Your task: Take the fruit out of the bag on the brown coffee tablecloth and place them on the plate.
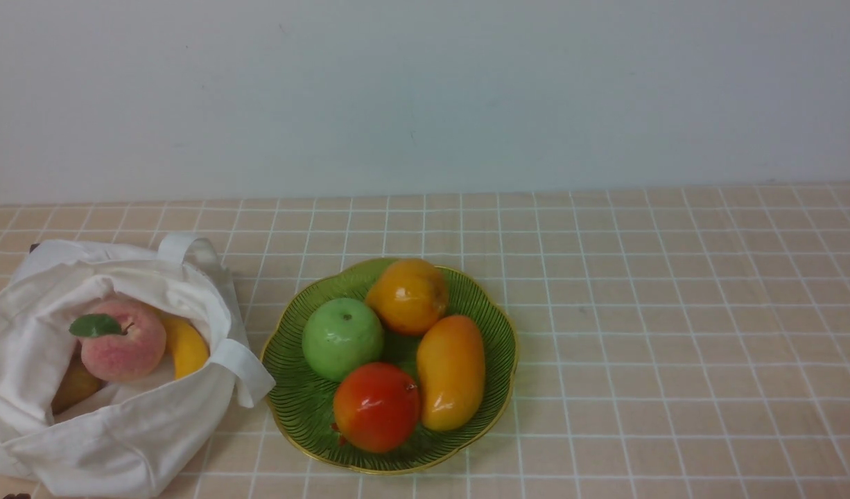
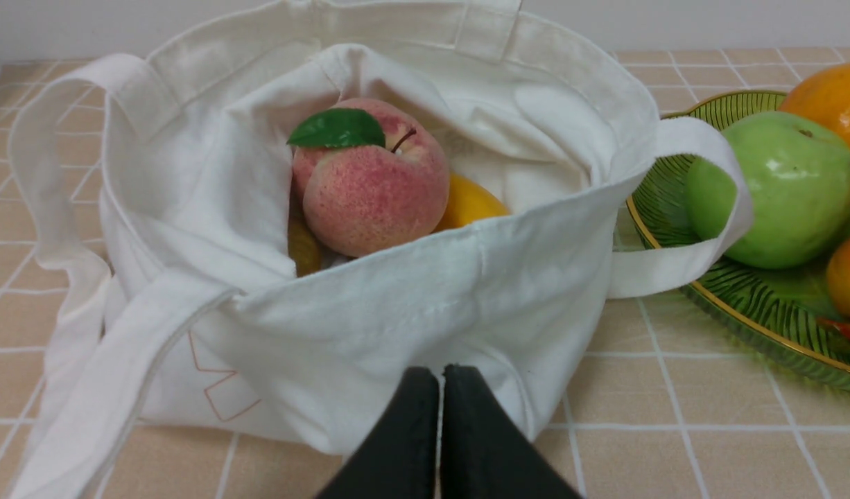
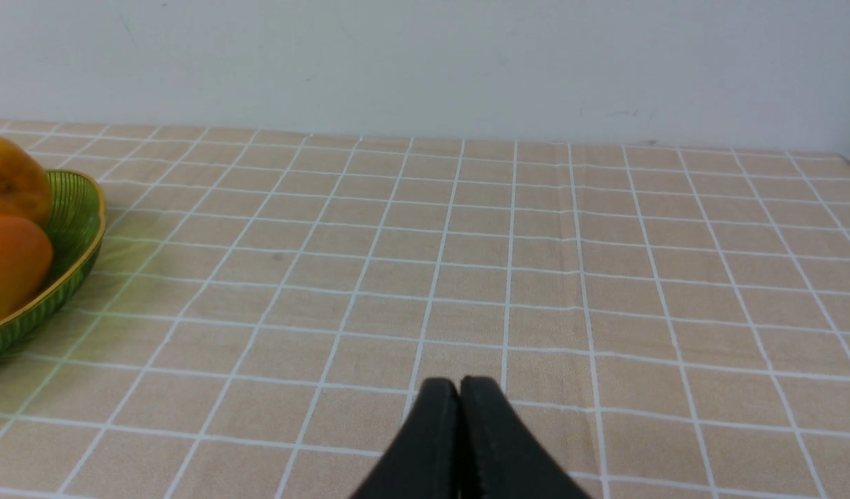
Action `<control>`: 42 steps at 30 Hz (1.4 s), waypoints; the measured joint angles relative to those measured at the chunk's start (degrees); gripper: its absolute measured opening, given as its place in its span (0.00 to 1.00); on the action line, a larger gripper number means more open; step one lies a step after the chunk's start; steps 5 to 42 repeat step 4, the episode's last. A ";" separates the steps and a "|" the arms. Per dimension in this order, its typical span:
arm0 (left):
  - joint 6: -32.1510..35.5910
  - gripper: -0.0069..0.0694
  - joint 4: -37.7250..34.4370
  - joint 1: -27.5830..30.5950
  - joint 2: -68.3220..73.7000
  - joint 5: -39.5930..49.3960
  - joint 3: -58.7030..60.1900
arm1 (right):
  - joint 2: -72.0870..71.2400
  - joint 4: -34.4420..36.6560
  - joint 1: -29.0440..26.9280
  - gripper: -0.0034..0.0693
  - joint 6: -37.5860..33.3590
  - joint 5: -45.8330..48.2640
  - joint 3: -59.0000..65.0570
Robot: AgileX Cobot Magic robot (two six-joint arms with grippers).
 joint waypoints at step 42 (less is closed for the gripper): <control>0.00 0.08 0.00 0.00 0.00 0.00 0.00 | 0.00 0.00 0.00 0.03 0.00 0.00 0.00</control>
